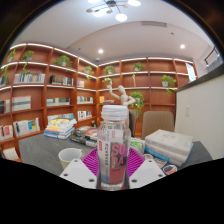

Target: Pour water

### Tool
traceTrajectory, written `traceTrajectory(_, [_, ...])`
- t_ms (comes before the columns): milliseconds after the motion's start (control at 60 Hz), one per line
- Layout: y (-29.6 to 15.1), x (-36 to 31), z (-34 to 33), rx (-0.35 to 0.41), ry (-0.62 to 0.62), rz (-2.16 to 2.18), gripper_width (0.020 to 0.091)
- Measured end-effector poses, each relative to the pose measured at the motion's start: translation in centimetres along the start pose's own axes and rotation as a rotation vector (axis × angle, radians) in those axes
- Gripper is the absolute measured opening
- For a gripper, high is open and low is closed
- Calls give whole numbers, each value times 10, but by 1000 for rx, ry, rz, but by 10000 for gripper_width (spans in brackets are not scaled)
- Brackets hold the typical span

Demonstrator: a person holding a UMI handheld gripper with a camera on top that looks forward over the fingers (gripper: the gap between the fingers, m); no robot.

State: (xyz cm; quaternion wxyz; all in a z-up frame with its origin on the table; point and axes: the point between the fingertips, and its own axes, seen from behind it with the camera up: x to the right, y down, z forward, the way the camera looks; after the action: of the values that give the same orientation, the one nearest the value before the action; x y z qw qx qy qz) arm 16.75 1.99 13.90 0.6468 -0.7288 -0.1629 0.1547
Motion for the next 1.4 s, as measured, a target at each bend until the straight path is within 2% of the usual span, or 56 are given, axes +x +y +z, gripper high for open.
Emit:
traceTrajectory(167, [47, 5, 14, -56, 13, 18, 351])
traceTrajectory(200, [44, 6, 14, -24, 15, 12, 347])
traceTrajectory(383, [43, 8, 13, 0, 47, 32, 364])
traceTrajectory(533, [46, 7, 9, -46, 65, 29, 505])
traceTrajectory(567, [48, 8, 6, -65, 69, 35, 580])
traceTrajectory(617, [47, 9, -4, -76, 93, 48, 757])
traceTrajectory(667, [42, 8, -19, -66, 124, 45, 827])
traceTrajectory(750, [38, 7, -48, -54, 202, 18, 823])
traceTrajectory(900, [38, 0, -100, -82, 317, -5, 829])
traceTrajectory(983, [41, -5, -122, -105, 362, 3, 858])
traceTrajectory(1400, [22, -17, -176, -40, 433, 14, 854])
